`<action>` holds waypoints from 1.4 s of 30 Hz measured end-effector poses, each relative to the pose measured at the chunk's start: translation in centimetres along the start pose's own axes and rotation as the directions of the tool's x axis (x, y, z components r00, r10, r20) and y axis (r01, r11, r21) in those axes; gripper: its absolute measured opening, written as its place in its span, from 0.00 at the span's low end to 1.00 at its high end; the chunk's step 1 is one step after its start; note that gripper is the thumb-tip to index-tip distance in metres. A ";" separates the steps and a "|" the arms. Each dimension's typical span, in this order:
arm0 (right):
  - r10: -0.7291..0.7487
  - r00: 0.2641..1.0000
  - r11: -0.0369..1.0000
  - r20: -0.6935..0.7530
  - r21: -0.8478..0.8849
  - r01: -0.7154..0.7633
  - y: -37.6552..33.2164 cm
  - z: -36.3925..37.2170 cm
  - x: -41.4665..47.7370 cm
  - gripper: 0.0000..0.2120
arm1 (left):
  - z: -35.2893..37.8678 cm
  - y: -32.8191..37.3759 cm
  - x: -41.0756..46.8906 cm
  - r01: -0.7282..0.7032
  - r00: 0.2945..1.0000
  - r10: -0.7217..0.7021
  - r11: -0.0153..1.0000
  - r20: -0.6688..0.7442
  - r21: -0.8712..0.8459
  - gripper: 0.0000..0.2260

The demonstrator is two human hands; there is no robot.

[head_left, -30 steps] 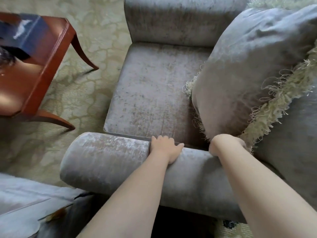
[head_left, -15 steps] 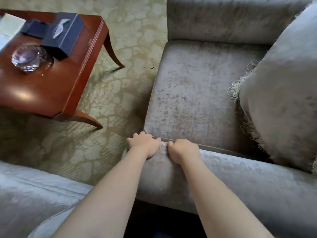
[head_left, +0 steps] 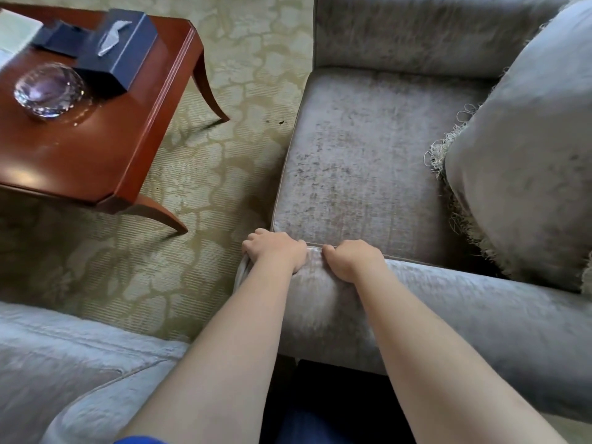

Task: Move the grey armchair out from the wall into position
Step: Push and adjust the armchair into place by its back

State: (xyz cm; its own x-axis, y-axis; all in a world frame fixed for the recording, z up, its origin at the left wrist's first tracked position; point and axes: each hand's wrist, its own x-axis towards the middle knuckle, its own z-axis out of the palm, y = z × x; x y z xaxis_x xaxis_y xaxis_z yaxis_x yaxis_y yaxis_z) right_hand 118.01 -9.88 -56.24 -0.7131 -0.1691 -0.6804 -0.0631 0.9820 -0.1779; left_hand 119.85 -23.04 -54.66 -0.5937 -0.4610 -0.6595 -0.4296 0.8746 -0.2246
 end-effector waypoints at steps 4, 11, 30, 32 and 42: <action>-0.006 1.000 1.000 0.017 -0.017 0.007 0.2 0.6 -0.5 0.26 | 0.7 -0.4 -0.7 -0.001 1.000 0.001 1.000 0.001 -0.012 0.27; -0.048 0.998 0.998 -0.045 -0.032 0.046 0.5 1.1 -0.3 0.27 | 0.4 0.2 -0.2 0.043 0.999 -0.042 0.999 0.027 -0.027 0.29; 0.131 0.941 0.984 -0.311 0.156 -0.086 37.8 -4.1 -11.6 0.09 | 4.8 30.3 -15.4 -0.560 0.828 0.560 0.827 0.010 0.050 0.27; 0.211 0.930 0.972 -0.302 0.167 -0.166 39.1 -4.0 -11.1 0.10 | 5.3 33.2 -16.8 -0.580 0.814 0.581 0.813 -0.012 0.051 0.25; 0.115 0.993 0.991 -0.010 0.070 -0.114 38.5 -5.4 -6.7 0.17 | 6.0 36.8 -17.2 -0.583 0.810 0.583 0.812 -0.072 0.017 0.22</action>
State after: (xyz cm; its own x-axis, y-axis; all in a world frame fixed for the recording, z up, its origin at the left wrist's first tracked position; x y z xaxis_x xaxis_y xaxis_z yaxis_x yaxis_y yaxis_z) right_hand 116.60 29.54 -54.69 -0.7225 -0.0538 -0.6893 0.0676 0.9867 -0.1479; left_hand 118.35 18.01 -55.87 -0.7799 0.1256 -0.6132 0.0088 0.9818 0.1899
